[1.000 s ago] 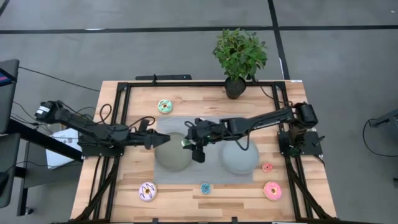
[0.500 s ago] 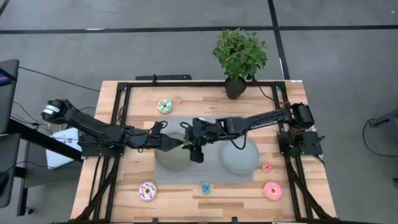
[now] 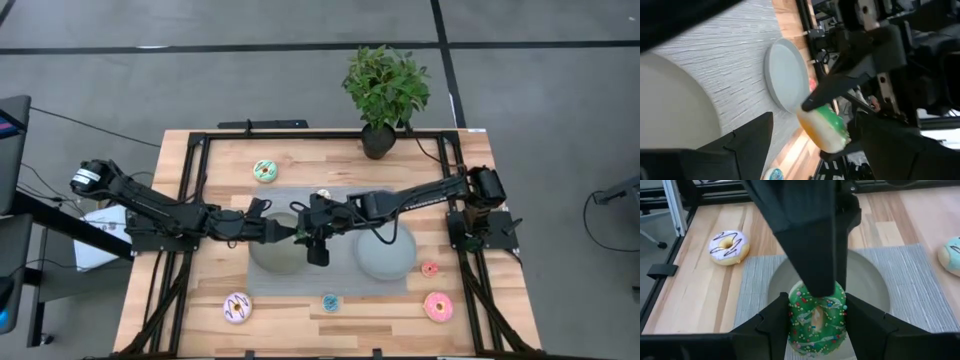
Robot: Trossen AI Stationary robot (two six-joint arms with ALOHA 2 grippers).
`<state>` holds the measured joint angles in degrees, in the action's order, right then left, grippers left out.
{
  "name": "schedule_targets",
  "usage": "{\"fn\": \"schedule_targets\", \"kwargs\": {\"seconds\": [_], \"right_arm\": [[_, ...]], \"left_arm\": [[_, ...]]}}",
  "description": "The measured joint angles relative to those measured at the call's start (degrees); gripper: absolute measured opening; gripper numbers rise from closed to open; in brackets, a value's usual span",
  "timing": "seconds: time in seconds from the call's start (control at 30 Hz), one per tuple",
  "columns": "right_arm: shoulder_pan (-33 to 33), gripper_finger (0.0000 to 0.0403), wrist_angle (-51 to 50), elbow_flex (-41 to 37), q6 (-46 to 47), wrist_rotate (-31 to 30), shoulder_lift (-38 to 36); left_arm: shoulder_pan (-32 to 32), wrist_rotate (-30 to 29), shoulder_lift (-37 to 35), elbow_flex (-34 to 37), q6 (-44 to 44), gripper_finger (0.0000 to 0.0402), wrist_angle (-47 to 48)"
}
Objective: Pick & Place donuts
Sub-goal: Put the small green donut on the dark gray plate
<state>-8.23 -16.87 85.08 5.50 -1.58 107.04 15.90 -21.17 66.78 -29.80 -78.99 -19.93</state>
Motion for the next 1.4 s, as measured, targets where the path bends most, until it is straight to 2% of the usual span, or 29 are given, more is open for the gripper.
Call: {"fn": "schedule_targets", "kwargs": {"seconds": [0.6, 0.93, 1.4], "right_arm": [[-0.39, 0.0166, 2.55, -0.02, 0.0, 0.01, 0.0], [-0.28, 0.0166, 2.69, -0.07, -0.02, 0.0, 0.0], [-0.28, 0.0167, 2.08, -0.07, -0.04, -1.32, 0.0]], "left_arm": [[-0.24, -0.53, -0.02, 0.0, -1.06, 0.0269, -0.04], [-0.24, -0.55, -0.04, 0.0, -1.04, 0.0177, -0.16], [-0.24, -0.96, -0.04, 0.0, -0.83, 0.0091, -0.15]]}}
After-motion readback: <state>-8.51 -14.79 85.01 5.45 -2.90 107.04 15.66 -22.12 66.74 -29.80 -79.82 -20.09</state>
